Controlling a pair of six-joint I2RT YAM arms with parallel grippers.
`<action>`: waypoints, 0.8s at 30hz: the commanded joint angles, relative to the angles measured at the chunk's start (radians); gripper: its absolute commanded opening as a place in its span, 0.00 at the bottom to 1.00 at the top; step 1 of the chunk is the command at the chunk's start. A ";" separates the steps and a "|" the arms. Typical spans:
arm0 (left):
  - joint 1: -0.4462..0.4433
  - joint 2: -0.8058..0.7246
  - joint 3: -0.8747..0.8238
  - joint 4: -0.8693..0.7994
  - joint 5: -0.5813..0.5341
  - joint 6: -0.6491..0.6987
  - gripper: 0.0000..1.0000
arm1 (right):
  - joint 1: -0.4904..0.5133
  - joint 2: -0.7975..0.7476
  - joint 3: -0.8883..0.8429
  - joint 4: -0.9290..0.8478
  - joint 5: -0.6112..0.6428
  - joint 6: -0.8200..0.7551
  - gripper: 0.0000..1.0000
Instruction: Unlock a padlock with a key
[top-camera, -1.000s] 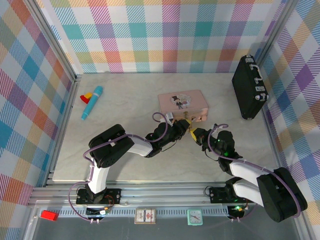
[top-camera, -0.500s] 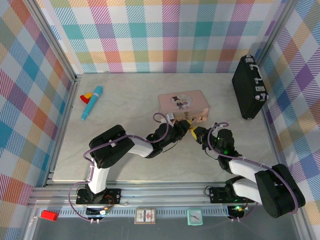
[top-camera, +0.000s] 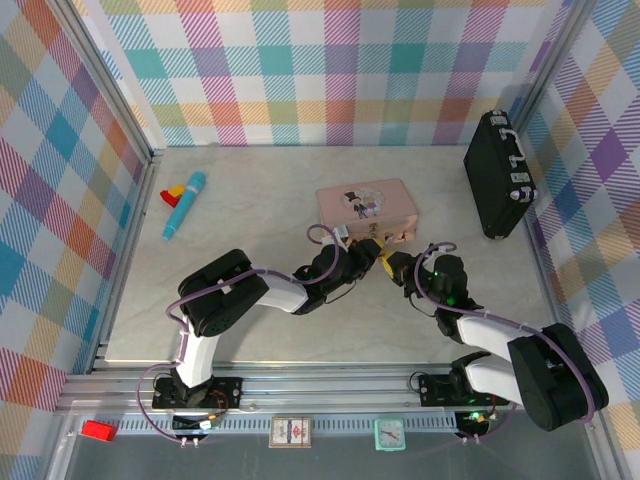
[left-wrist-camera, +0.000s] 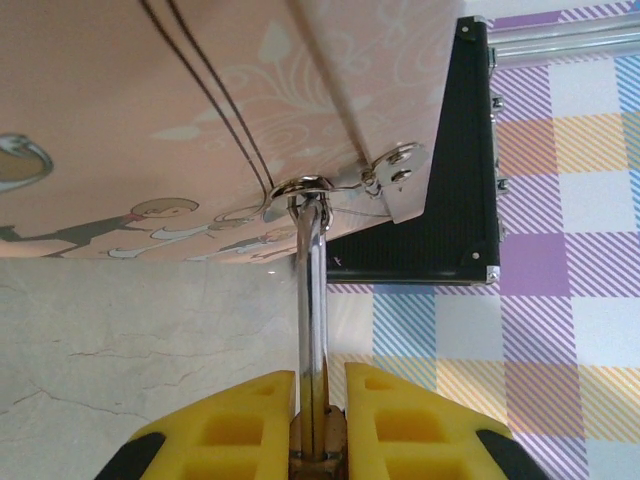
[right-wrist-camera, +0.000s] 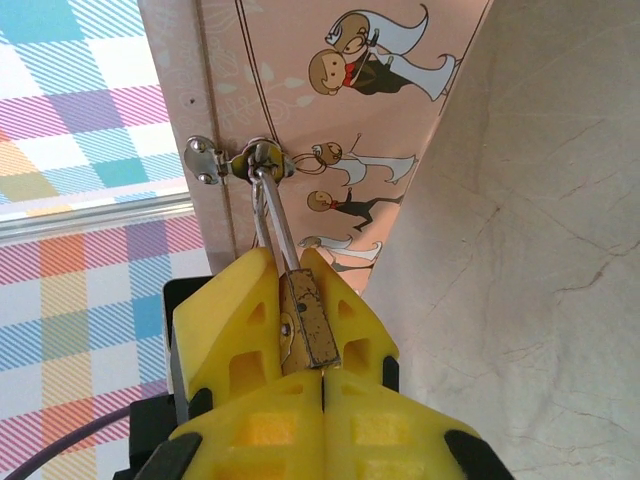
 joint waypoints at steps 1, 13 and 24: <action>-0.076 -0.049 0.046 -0.017 0.137 0.050 0.00 | -0.004 0.012 0.079 0.026 0.037 -0.031 0.00; 0.008 -0.119 0.102 -0.458 0.127 0.118 0.00 | -0.005 -0.073 0.205 -0.530 0.006 -0.275 0.52; 0.031 -0.136 0.139 -0.634 0.097 0.148 0.00 | 0.005 -0.198 0.257 -0.819 0.046 -0.724 0.67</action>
